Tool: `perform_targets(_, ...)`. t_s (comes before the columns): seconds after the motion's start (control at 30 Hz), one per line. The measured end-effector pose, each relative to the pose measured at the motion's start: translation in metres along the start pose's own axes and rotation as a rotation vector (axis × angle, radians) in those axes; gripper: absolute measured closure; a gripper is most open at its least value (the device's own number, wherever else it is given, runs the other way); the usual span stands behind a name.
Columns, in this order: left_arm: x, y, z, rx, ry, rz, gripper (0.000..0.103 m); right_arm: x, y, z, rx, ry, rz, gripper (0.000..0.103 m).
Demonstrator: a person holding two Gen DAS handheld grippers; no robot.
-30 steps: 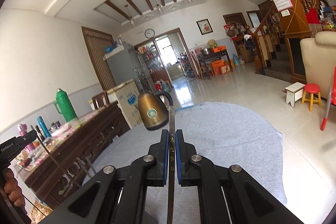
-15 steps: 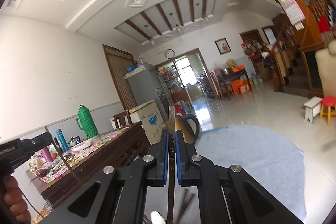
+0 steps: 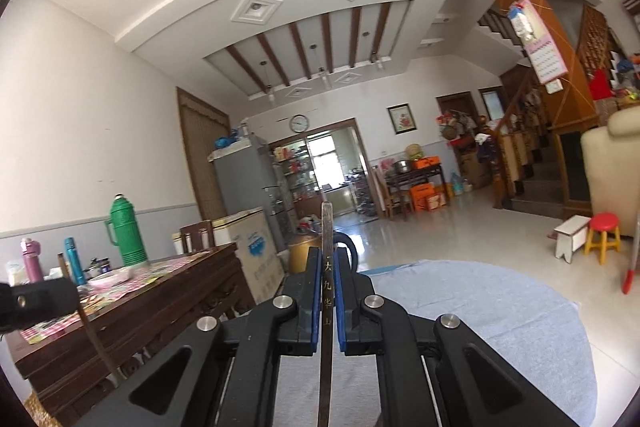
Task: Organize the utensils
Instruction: 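Lower both chopsticks into the dark grey cup among the utensils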
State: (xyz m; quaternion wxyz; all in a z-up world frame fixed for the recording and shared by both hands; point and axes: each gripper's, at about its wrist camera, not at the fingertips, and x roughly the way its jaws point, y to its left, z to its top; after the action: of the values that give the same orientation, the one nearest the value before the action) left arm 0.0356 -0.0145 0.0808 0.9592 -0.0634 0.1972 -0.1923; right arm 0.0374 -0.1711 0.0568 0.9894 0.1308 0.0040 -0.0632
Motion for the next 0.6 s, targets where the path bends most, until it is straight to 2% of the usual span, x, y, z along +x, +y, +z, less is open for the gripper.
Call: perform_targets(0.6,0.003,-0.008,-0.010,0.031,0.023,0.059,0.098,-0.007,-0.013,-0.018,0.009,0.044,-0.018,0.096)
